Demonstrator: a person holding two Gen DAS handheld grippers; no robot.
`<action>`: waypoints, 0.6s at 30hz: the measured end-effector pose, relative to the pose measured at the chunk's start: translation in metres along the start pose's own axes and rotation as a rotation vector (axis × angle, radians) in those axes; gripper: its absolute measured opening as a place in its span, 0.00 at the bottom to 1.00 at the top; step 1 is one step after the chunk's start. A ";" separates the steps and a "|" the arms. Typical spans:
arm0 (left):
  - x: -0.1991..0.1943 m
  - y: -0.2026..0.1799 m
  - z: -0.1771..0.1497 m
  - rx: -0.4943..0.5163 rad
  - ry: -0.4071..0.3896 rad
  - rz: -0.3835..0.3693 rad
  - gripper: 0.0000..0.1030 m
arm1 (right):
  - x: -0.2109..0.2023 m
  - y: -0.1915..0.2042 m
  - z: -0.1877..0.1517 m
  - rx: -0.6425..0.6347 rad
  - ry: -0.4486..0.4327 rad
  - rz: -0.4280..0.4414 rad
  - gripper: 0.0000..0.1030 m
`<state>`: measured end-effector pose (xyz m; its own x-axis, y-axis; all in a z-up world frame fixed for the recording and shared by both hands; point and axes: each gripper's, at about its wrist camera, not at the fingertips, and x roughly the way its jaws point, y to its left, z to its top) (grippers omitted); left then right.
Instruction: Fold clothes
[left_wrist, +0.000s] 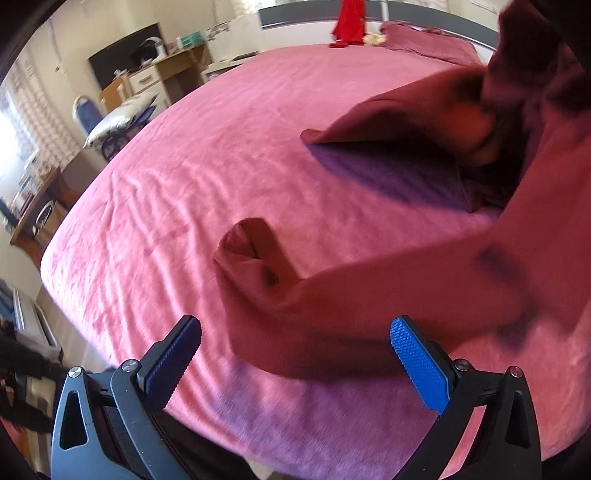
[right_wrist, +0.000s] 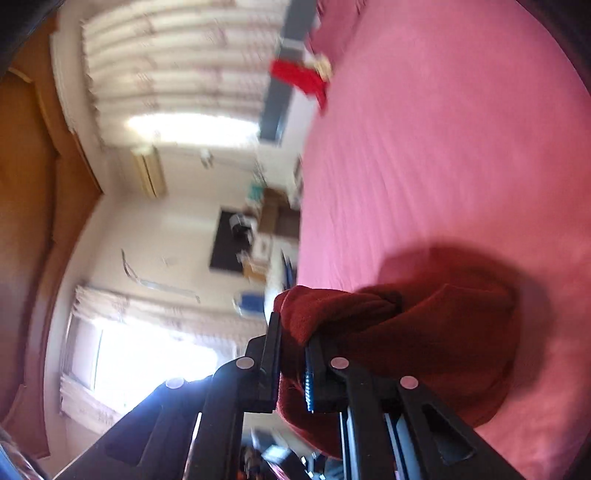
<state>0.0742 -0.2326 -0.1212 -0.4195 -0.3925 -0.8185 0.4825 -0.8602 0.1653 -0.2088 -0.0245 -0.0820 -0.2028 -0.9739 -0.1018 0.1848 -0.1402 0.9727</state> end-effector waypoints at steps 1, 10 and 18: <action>0.005 -0.008 0.003 0.027 -0.007 -0.001 1.00 | -0.013 0.001 0.009 -0.002 -0.030 -0.025 0.09; 0.034 -0.078 0.016 0.298 -0.097 0.046 1.00 | -0.078 -0.075 0.007 0.038 -0.178 -0.693 0.33; 0.020 -0.110 0.040 0.381 -0.214 -0.013 1.00 | -0.076 -0.084 -0.061 -0.142 0.078 -0.795 0.43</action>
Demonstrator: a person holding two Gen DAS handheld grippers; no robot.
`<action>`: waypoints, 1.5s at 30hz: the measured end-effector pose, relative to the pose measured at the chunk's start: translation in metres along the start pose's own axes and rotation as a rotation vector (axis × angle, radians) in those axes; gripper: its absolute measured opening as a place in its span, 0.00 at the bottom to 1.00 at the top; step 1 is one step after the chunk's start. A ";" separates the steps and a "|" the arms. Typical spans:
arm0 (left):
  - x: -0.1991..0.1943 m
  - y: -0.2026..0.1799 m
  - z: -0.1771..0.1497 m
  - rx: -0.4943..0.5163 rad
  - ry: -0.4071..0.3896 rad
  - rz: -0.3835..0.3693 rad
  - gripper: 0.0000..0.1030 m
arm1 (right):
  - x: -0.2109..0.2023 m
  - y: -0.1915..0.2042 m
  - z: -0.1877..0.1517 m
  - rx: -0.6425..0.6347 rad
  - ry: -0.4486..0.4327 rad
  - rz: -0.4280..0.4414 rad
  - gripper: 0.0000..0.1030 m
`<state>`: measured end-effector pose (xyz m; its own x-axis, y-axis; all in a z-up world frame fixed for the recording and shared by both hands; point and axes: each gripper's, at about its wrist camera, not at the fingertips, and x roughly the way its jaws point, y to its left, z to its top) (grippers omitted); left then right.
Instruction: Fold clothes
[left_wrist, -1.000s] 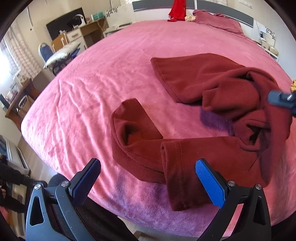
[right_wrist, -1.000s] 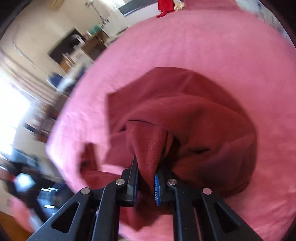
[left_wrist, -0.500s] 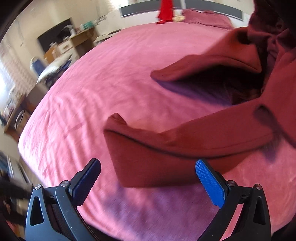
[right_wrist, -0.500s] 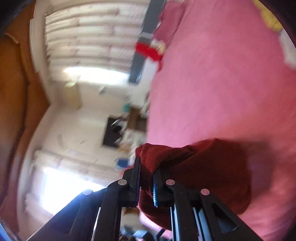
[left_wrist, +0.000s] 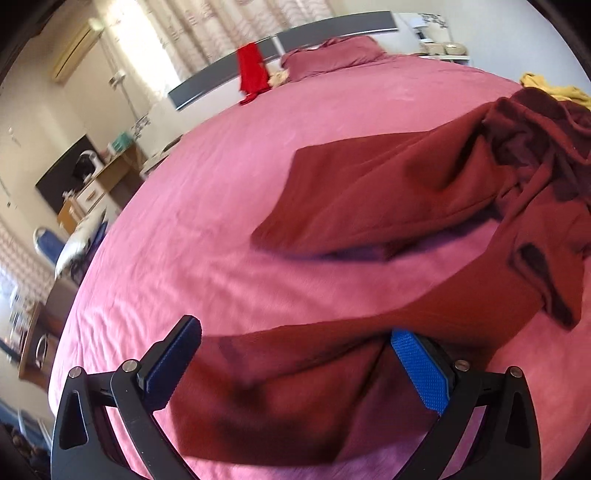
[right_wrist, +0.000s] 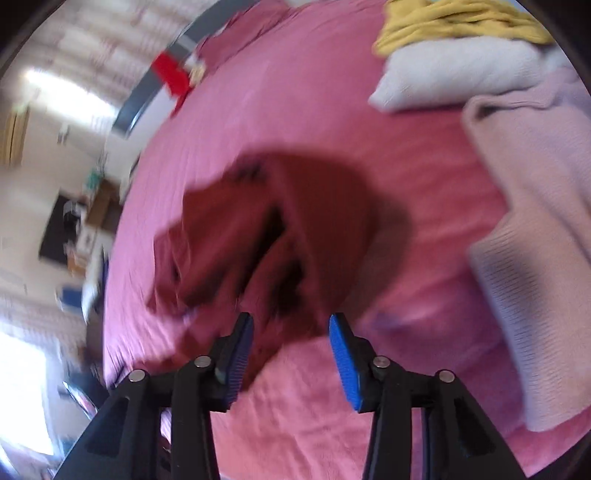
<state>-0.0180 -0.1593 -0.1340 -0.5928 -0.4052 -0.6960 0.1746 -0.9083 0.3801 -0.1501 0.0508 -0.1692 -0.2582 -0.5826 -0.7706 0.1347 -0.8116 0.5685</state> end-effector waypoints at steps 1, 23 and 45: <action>0.006 -0.006 0.002 0.022 0.008 0.004 1.00 | 0.007 -0.001 0.001 -0.012 0.009 -0.034 0.43; 0.043 0.022 -0.019 -0.140 0.079 -0.263 1.00 | -0.151 -0.051 0.054 0.243 -0.341 0.577 0.04; -0.030 0.124 -0.089 -0.150 0.159 -0.240 1.00 | -0.268 0.184 0.137 -0.198 -0.437 0.733 0.04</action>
<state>0.0910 -0.2693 -0.1203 -0.5029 -0.1785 -0.8457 0.1656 -0.9802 0.1084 -0.1872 0.0630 0.1815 -0.3790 -0.9250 -0.0281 0.5638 -0.2549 0.7856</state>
